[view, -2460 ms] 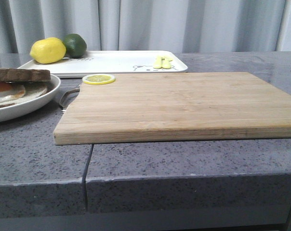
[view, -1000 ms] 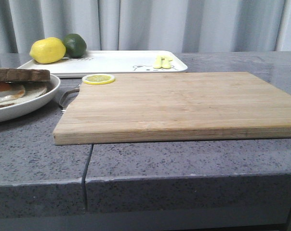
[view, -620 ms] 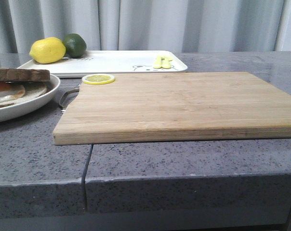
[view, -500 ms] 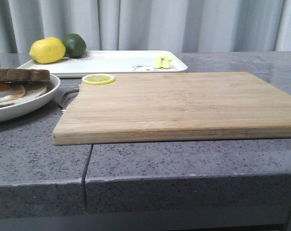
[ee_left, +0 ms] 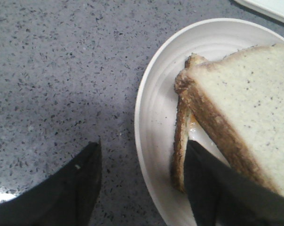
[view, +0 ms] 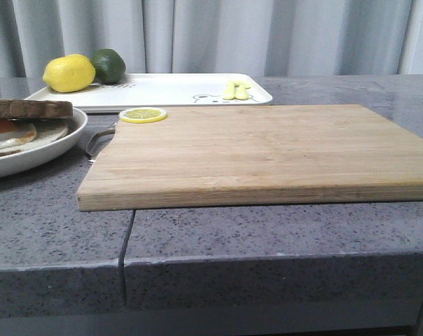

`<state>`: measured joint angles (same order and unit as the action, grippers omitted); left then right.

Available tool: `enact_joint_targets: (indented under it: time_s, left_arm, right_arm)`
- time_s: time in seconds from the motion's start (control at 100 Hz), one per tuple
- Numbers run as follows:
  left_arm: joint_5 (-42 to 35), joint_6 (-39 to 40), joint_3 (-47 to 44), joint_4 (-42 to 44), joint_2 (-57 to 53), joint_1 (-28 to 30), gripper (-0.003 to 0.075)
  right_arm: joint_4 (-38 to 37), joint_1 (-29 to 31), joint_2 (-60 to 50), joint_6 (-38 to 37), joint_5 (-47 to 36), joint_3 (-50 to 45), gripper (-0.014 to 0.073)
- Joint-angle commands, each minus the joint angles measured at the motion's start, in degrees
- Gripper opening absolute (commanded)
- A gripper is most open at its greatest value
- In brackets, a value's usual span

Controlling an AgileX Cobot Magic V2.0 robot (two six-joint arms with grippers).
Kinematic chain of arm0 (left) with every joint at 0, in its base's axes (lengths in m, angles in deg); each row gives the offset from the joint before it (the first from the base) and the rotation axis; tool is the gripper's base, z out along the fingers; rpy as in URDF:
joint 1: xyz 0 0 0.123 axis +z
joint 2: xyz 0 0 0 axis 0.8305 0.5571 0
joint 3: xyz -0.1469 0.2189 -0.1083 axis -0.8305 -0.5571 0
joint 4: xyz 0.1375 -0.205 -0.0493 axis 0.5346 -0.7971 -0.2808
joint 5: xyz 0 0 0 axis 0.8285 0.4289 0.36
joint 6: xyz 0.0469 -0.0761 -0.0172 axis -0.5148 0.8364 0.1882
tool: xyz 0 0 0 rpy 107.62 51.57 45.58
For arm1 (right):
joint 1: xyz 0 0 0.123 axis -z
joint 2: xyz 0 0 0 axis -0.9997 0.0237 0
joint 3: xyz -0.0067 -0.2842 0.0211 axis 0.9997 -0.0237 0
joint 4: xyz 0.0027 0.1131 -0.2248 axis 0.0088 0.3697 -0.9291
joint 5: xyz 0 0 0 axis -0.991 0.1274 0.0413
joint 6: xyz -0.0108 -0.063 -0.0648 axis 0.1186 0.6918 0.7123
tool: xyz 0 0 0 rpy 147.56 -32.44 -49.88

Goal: Place bread and move sandwich to tray
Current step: 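Lower the left gripper and grasp the white plate's rim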

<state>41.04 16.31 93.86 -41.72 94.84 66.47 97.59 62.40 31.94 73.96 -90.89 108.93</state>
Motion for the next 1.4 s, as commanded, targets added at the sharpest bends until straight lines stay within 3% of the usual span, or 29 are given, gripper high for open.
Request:
enact_joint_targets:
  time_s: [0.0, 0.43, 1.39]
  left_arm:
    - [-3.3, -0.3, 1.9, -2.0, 0.3, 0.2, 0.0369]
    - [-4.9, -2.6, 1.9, -6.3, 4.4, 0.2, 0.0369]
    - [-7.4, -2.6, 1.9, -7.4, 8.4, 0.2, 0.0355]
  right_arm:
    - [-1.7, 0.4, 0.1, 0.4, 1.4, 1.4, 0.0445]
    - [-1.7, 0.4, 0.1, 0.4, 1.4, 1.4, 0.0445]
    - [-1.6, 0.4, 0.1, 0.4, 1.4, 1.4, 0.0445]
